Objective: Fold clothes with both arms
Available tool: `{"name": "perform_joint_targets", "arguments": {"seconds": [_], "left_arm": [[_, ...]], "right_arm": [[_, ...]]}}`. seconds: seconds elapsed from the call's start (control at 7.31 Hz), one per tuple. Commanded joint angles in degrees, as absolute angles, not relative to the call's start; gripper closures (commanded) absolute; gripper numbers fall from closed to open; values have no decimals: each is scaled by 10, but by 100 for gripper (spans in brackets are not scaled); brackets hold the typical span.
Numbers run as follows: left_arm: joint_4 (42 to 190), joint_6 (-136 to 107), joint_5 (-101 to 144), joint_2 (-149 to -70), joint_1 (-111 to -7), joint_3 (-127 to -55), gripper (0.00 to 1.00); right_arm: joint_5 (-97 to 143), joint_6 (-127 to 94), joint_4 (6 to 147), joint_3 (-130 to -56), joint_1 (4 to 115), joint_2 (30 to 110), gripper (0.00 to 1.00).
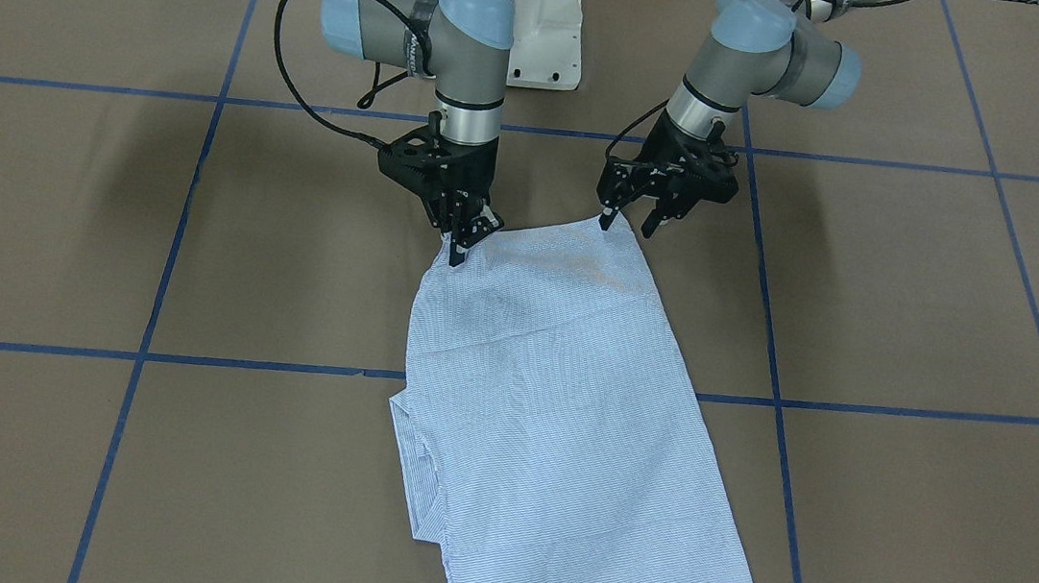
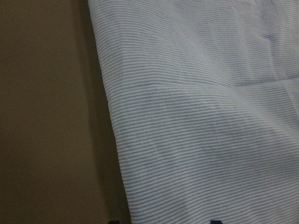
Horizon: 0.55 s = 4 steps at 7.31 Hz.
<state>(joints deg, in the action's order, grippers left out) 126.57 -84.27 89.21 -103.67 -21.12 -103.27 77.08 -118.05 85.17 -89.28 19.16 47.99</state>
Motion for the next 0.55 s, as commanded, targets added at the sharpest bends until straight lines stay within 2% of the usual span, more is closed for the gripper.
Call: {"name": "perform_joint_targets", "arguments": {"seconds": [0.0, 0.14, 0.41], "left_arm": [[1265, -842, 893, -1044, -208, -1031, 63], [1265, -841, 893, -1048, -207, -1030, 100], [1265, -841, 893, -1049, -198, -1030, 100]], "right_arm": [[771, -1180, 852, -894, 192, 481, 100], [771, -1179, 852, -895, 193, 481, 100], [771, -1178, 852, -895, 194, 483, 100]]}}
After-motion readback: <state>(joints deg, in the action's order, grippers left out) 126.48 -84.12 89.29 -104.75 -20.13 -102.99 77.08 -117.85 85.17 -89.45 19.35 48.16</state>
